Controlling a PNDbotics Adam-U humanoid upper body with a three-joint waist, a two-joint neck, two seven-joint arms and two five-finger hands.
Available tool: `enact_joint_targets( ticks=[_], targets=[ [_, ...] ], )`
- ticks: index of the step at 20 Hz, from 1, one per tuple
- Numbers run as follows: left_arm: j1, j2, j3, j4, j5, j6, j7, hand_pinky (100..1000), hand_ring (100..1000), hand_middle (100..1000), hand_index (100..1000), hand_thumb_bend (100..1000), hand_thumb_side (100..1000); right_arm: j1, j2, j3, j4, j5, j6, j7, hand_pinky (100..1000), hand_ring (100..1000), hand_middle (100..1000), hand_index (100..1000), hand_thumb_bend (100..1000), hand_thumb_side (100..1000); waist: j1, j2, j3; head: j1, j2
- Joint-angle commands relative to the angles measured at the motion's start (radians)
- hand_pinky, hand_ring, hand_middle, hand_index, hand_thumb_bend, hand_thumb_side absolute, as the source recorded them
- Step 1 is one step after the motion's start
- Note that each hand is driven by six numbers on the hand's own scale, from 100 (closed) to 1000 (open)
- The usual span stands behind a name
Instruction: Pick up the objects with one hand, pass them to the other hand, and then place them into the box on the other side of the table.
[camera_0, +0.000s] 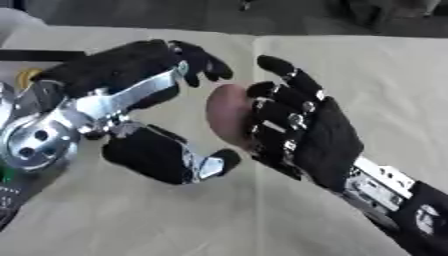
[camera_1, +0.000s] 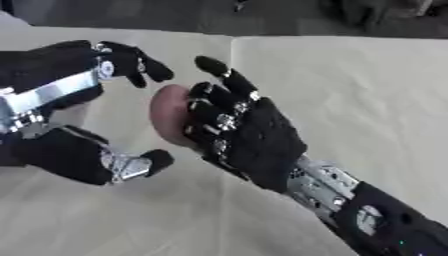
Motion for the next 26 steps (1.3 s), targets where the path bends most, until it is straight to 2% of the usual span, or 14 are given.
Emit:
enact_joint_targets(
  ticks=[1,11,20,26],
  targets=[
    [-0.023,0.015,0.0,-0.011,-0.025,0.068,-0.084,894,810,805,900,445,436,-0.011,-0.012,0.0,-0.021,0.031,-0.011,-0.024,775,510,316,382,230,100,0.002,-0.025,-0.001,0.004,-0.012],
    [-0.02,0.003,-0.006,-0.011,-0.051,0.087,-0.086,890,802,792,894,394,432,-0.017,-0.007,0.009,-0.021,0.054,-0.035,-0.042,792,515,319,382,226,100,0.0,-0.023,-0.002,0.008,-0.016],
    [-0.011,-0.009,-0.021,-0.011,-0.049,0.111,-0.092,878,771,737,846,340,400,-0.014,-0.006,0.009,-0.021,0.059,-0.054,-0.076,754,515,321,382,222,100,-0.004,-0.02,-0.006,0.01,-0.017],
    [-0.007,-0.012,-0.028,-0.011,-0.073,0.116,-0.137,877,777,745,860,353,385,-0.017,-0.003,0.01,-0.021,0.063,-0.06,-0.095,721,515,322,380,219,100,-0.005,-0.02,-0.008,0.011,-0.017]
  ],
)
